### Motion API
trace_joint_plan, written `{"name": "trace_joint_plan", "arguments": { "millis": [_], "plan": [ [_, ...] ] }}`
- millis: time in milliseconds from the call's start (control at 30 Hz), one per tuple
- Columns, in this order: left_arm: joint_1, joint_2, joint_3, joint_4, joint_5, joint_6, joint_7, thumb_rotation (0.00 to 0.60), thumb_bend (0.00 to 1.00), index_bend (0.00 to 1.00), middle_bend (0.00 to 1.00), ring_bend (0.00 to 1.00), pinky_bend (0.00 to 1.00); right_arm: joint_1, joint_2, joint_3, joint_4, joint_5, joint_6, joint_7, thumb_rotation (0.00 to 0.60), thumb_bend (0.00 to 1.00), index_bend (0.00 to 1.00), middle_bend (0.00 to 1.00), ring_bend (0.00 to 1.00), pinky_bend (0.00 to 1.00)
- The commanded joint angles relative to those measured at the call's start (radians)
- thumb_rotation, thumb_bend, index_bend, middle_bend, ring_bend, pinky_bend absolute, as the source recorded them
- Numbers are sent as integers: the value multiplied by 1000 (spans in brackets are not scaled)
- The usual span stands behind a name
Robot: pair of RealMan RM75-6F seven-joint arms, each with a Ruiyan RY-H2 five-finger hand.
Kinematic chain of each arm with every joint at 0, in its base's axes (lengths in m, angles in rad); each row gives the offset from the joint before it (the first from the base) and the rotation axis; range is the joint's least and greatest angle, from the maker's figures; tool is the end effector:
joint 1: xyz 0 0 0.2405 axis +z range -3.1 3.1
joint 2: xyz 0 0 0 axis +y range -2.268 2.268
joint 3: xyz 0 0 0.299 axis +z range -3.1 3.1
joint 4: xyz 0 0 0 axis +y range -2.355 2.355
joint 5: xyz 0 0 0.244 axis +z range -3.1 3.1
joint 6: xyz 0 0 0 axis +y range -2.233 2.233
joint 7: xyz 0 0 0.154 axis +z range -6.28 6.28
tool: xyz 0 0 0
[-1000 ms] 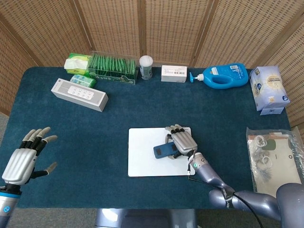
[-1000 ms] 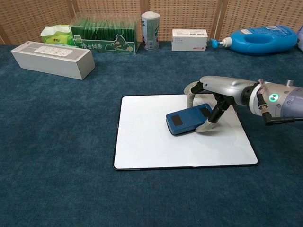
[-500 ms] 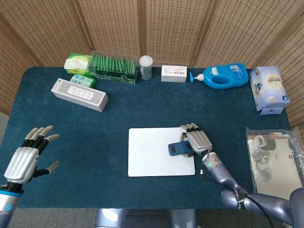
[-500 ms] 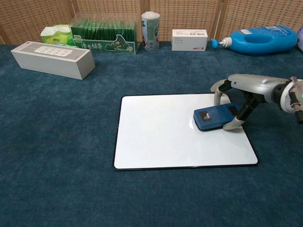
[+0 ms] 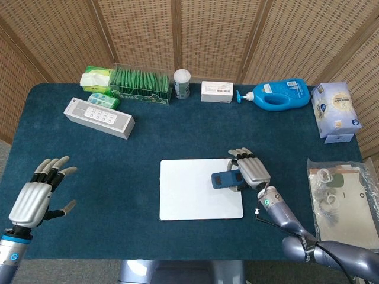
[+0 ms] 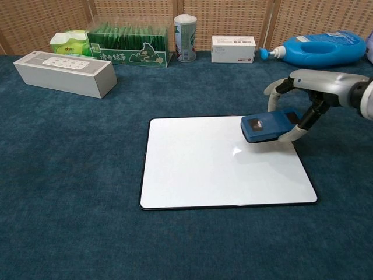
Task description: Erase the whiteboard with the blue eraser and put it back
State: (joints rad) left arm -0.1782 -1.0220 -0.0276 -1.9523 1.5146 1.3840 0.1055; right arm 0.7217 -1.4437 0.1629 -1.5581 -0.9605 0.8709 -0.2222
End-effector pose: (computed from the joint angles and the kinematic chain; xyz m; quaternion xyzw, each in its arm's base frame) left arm -0.2738 0.2099 0.1327 -0.6279 -0.4256 -0.4207 0.4976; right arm -0.2072 -0.3832 -0.0320 0.7028 -0.4897 0.3384 0.3895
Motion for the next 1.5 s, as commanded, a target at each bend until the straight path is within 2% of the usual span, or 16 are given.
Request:
{"name": "trace_joint_plan", "arguments": {
  "millis": [33,400,700,1000,1167,1500],
  "plan": [
    [2,2,1,1,-2,2,-2,600,322,199,73,35,0,13,-23,3,3,-4,-11,1,600,156,771,128,0,0],
    [11,9,7,9,-2,10,-19,600,323,199,72,35,0,46,-113,-12,18,4,-24,-36,600,156,771,128,0,0],
    [9,9,6,7,7,11,-19,600,323,198,72,35,0,21,-119,-40,52,-4,-7,-31,600,158,771,129,0,0],
    [4,7,5,-1,11,8,-7,600,322,199,72,35,0,-22,-73,-55,58,-16,10,2,600,157,771,129,0,0],
    [2,7,3,-6,13,8,-2,600,323,199,72,35,0,-44,-12,-51,56,-22,26,12,600,158,772,128,0,0],
    [-9,-8,-2,-28,18,1,33,600,323,199,72,35,0,-55,114,3,-39,-49,62,40,600,157,773,129,0,0]
  ]
}}
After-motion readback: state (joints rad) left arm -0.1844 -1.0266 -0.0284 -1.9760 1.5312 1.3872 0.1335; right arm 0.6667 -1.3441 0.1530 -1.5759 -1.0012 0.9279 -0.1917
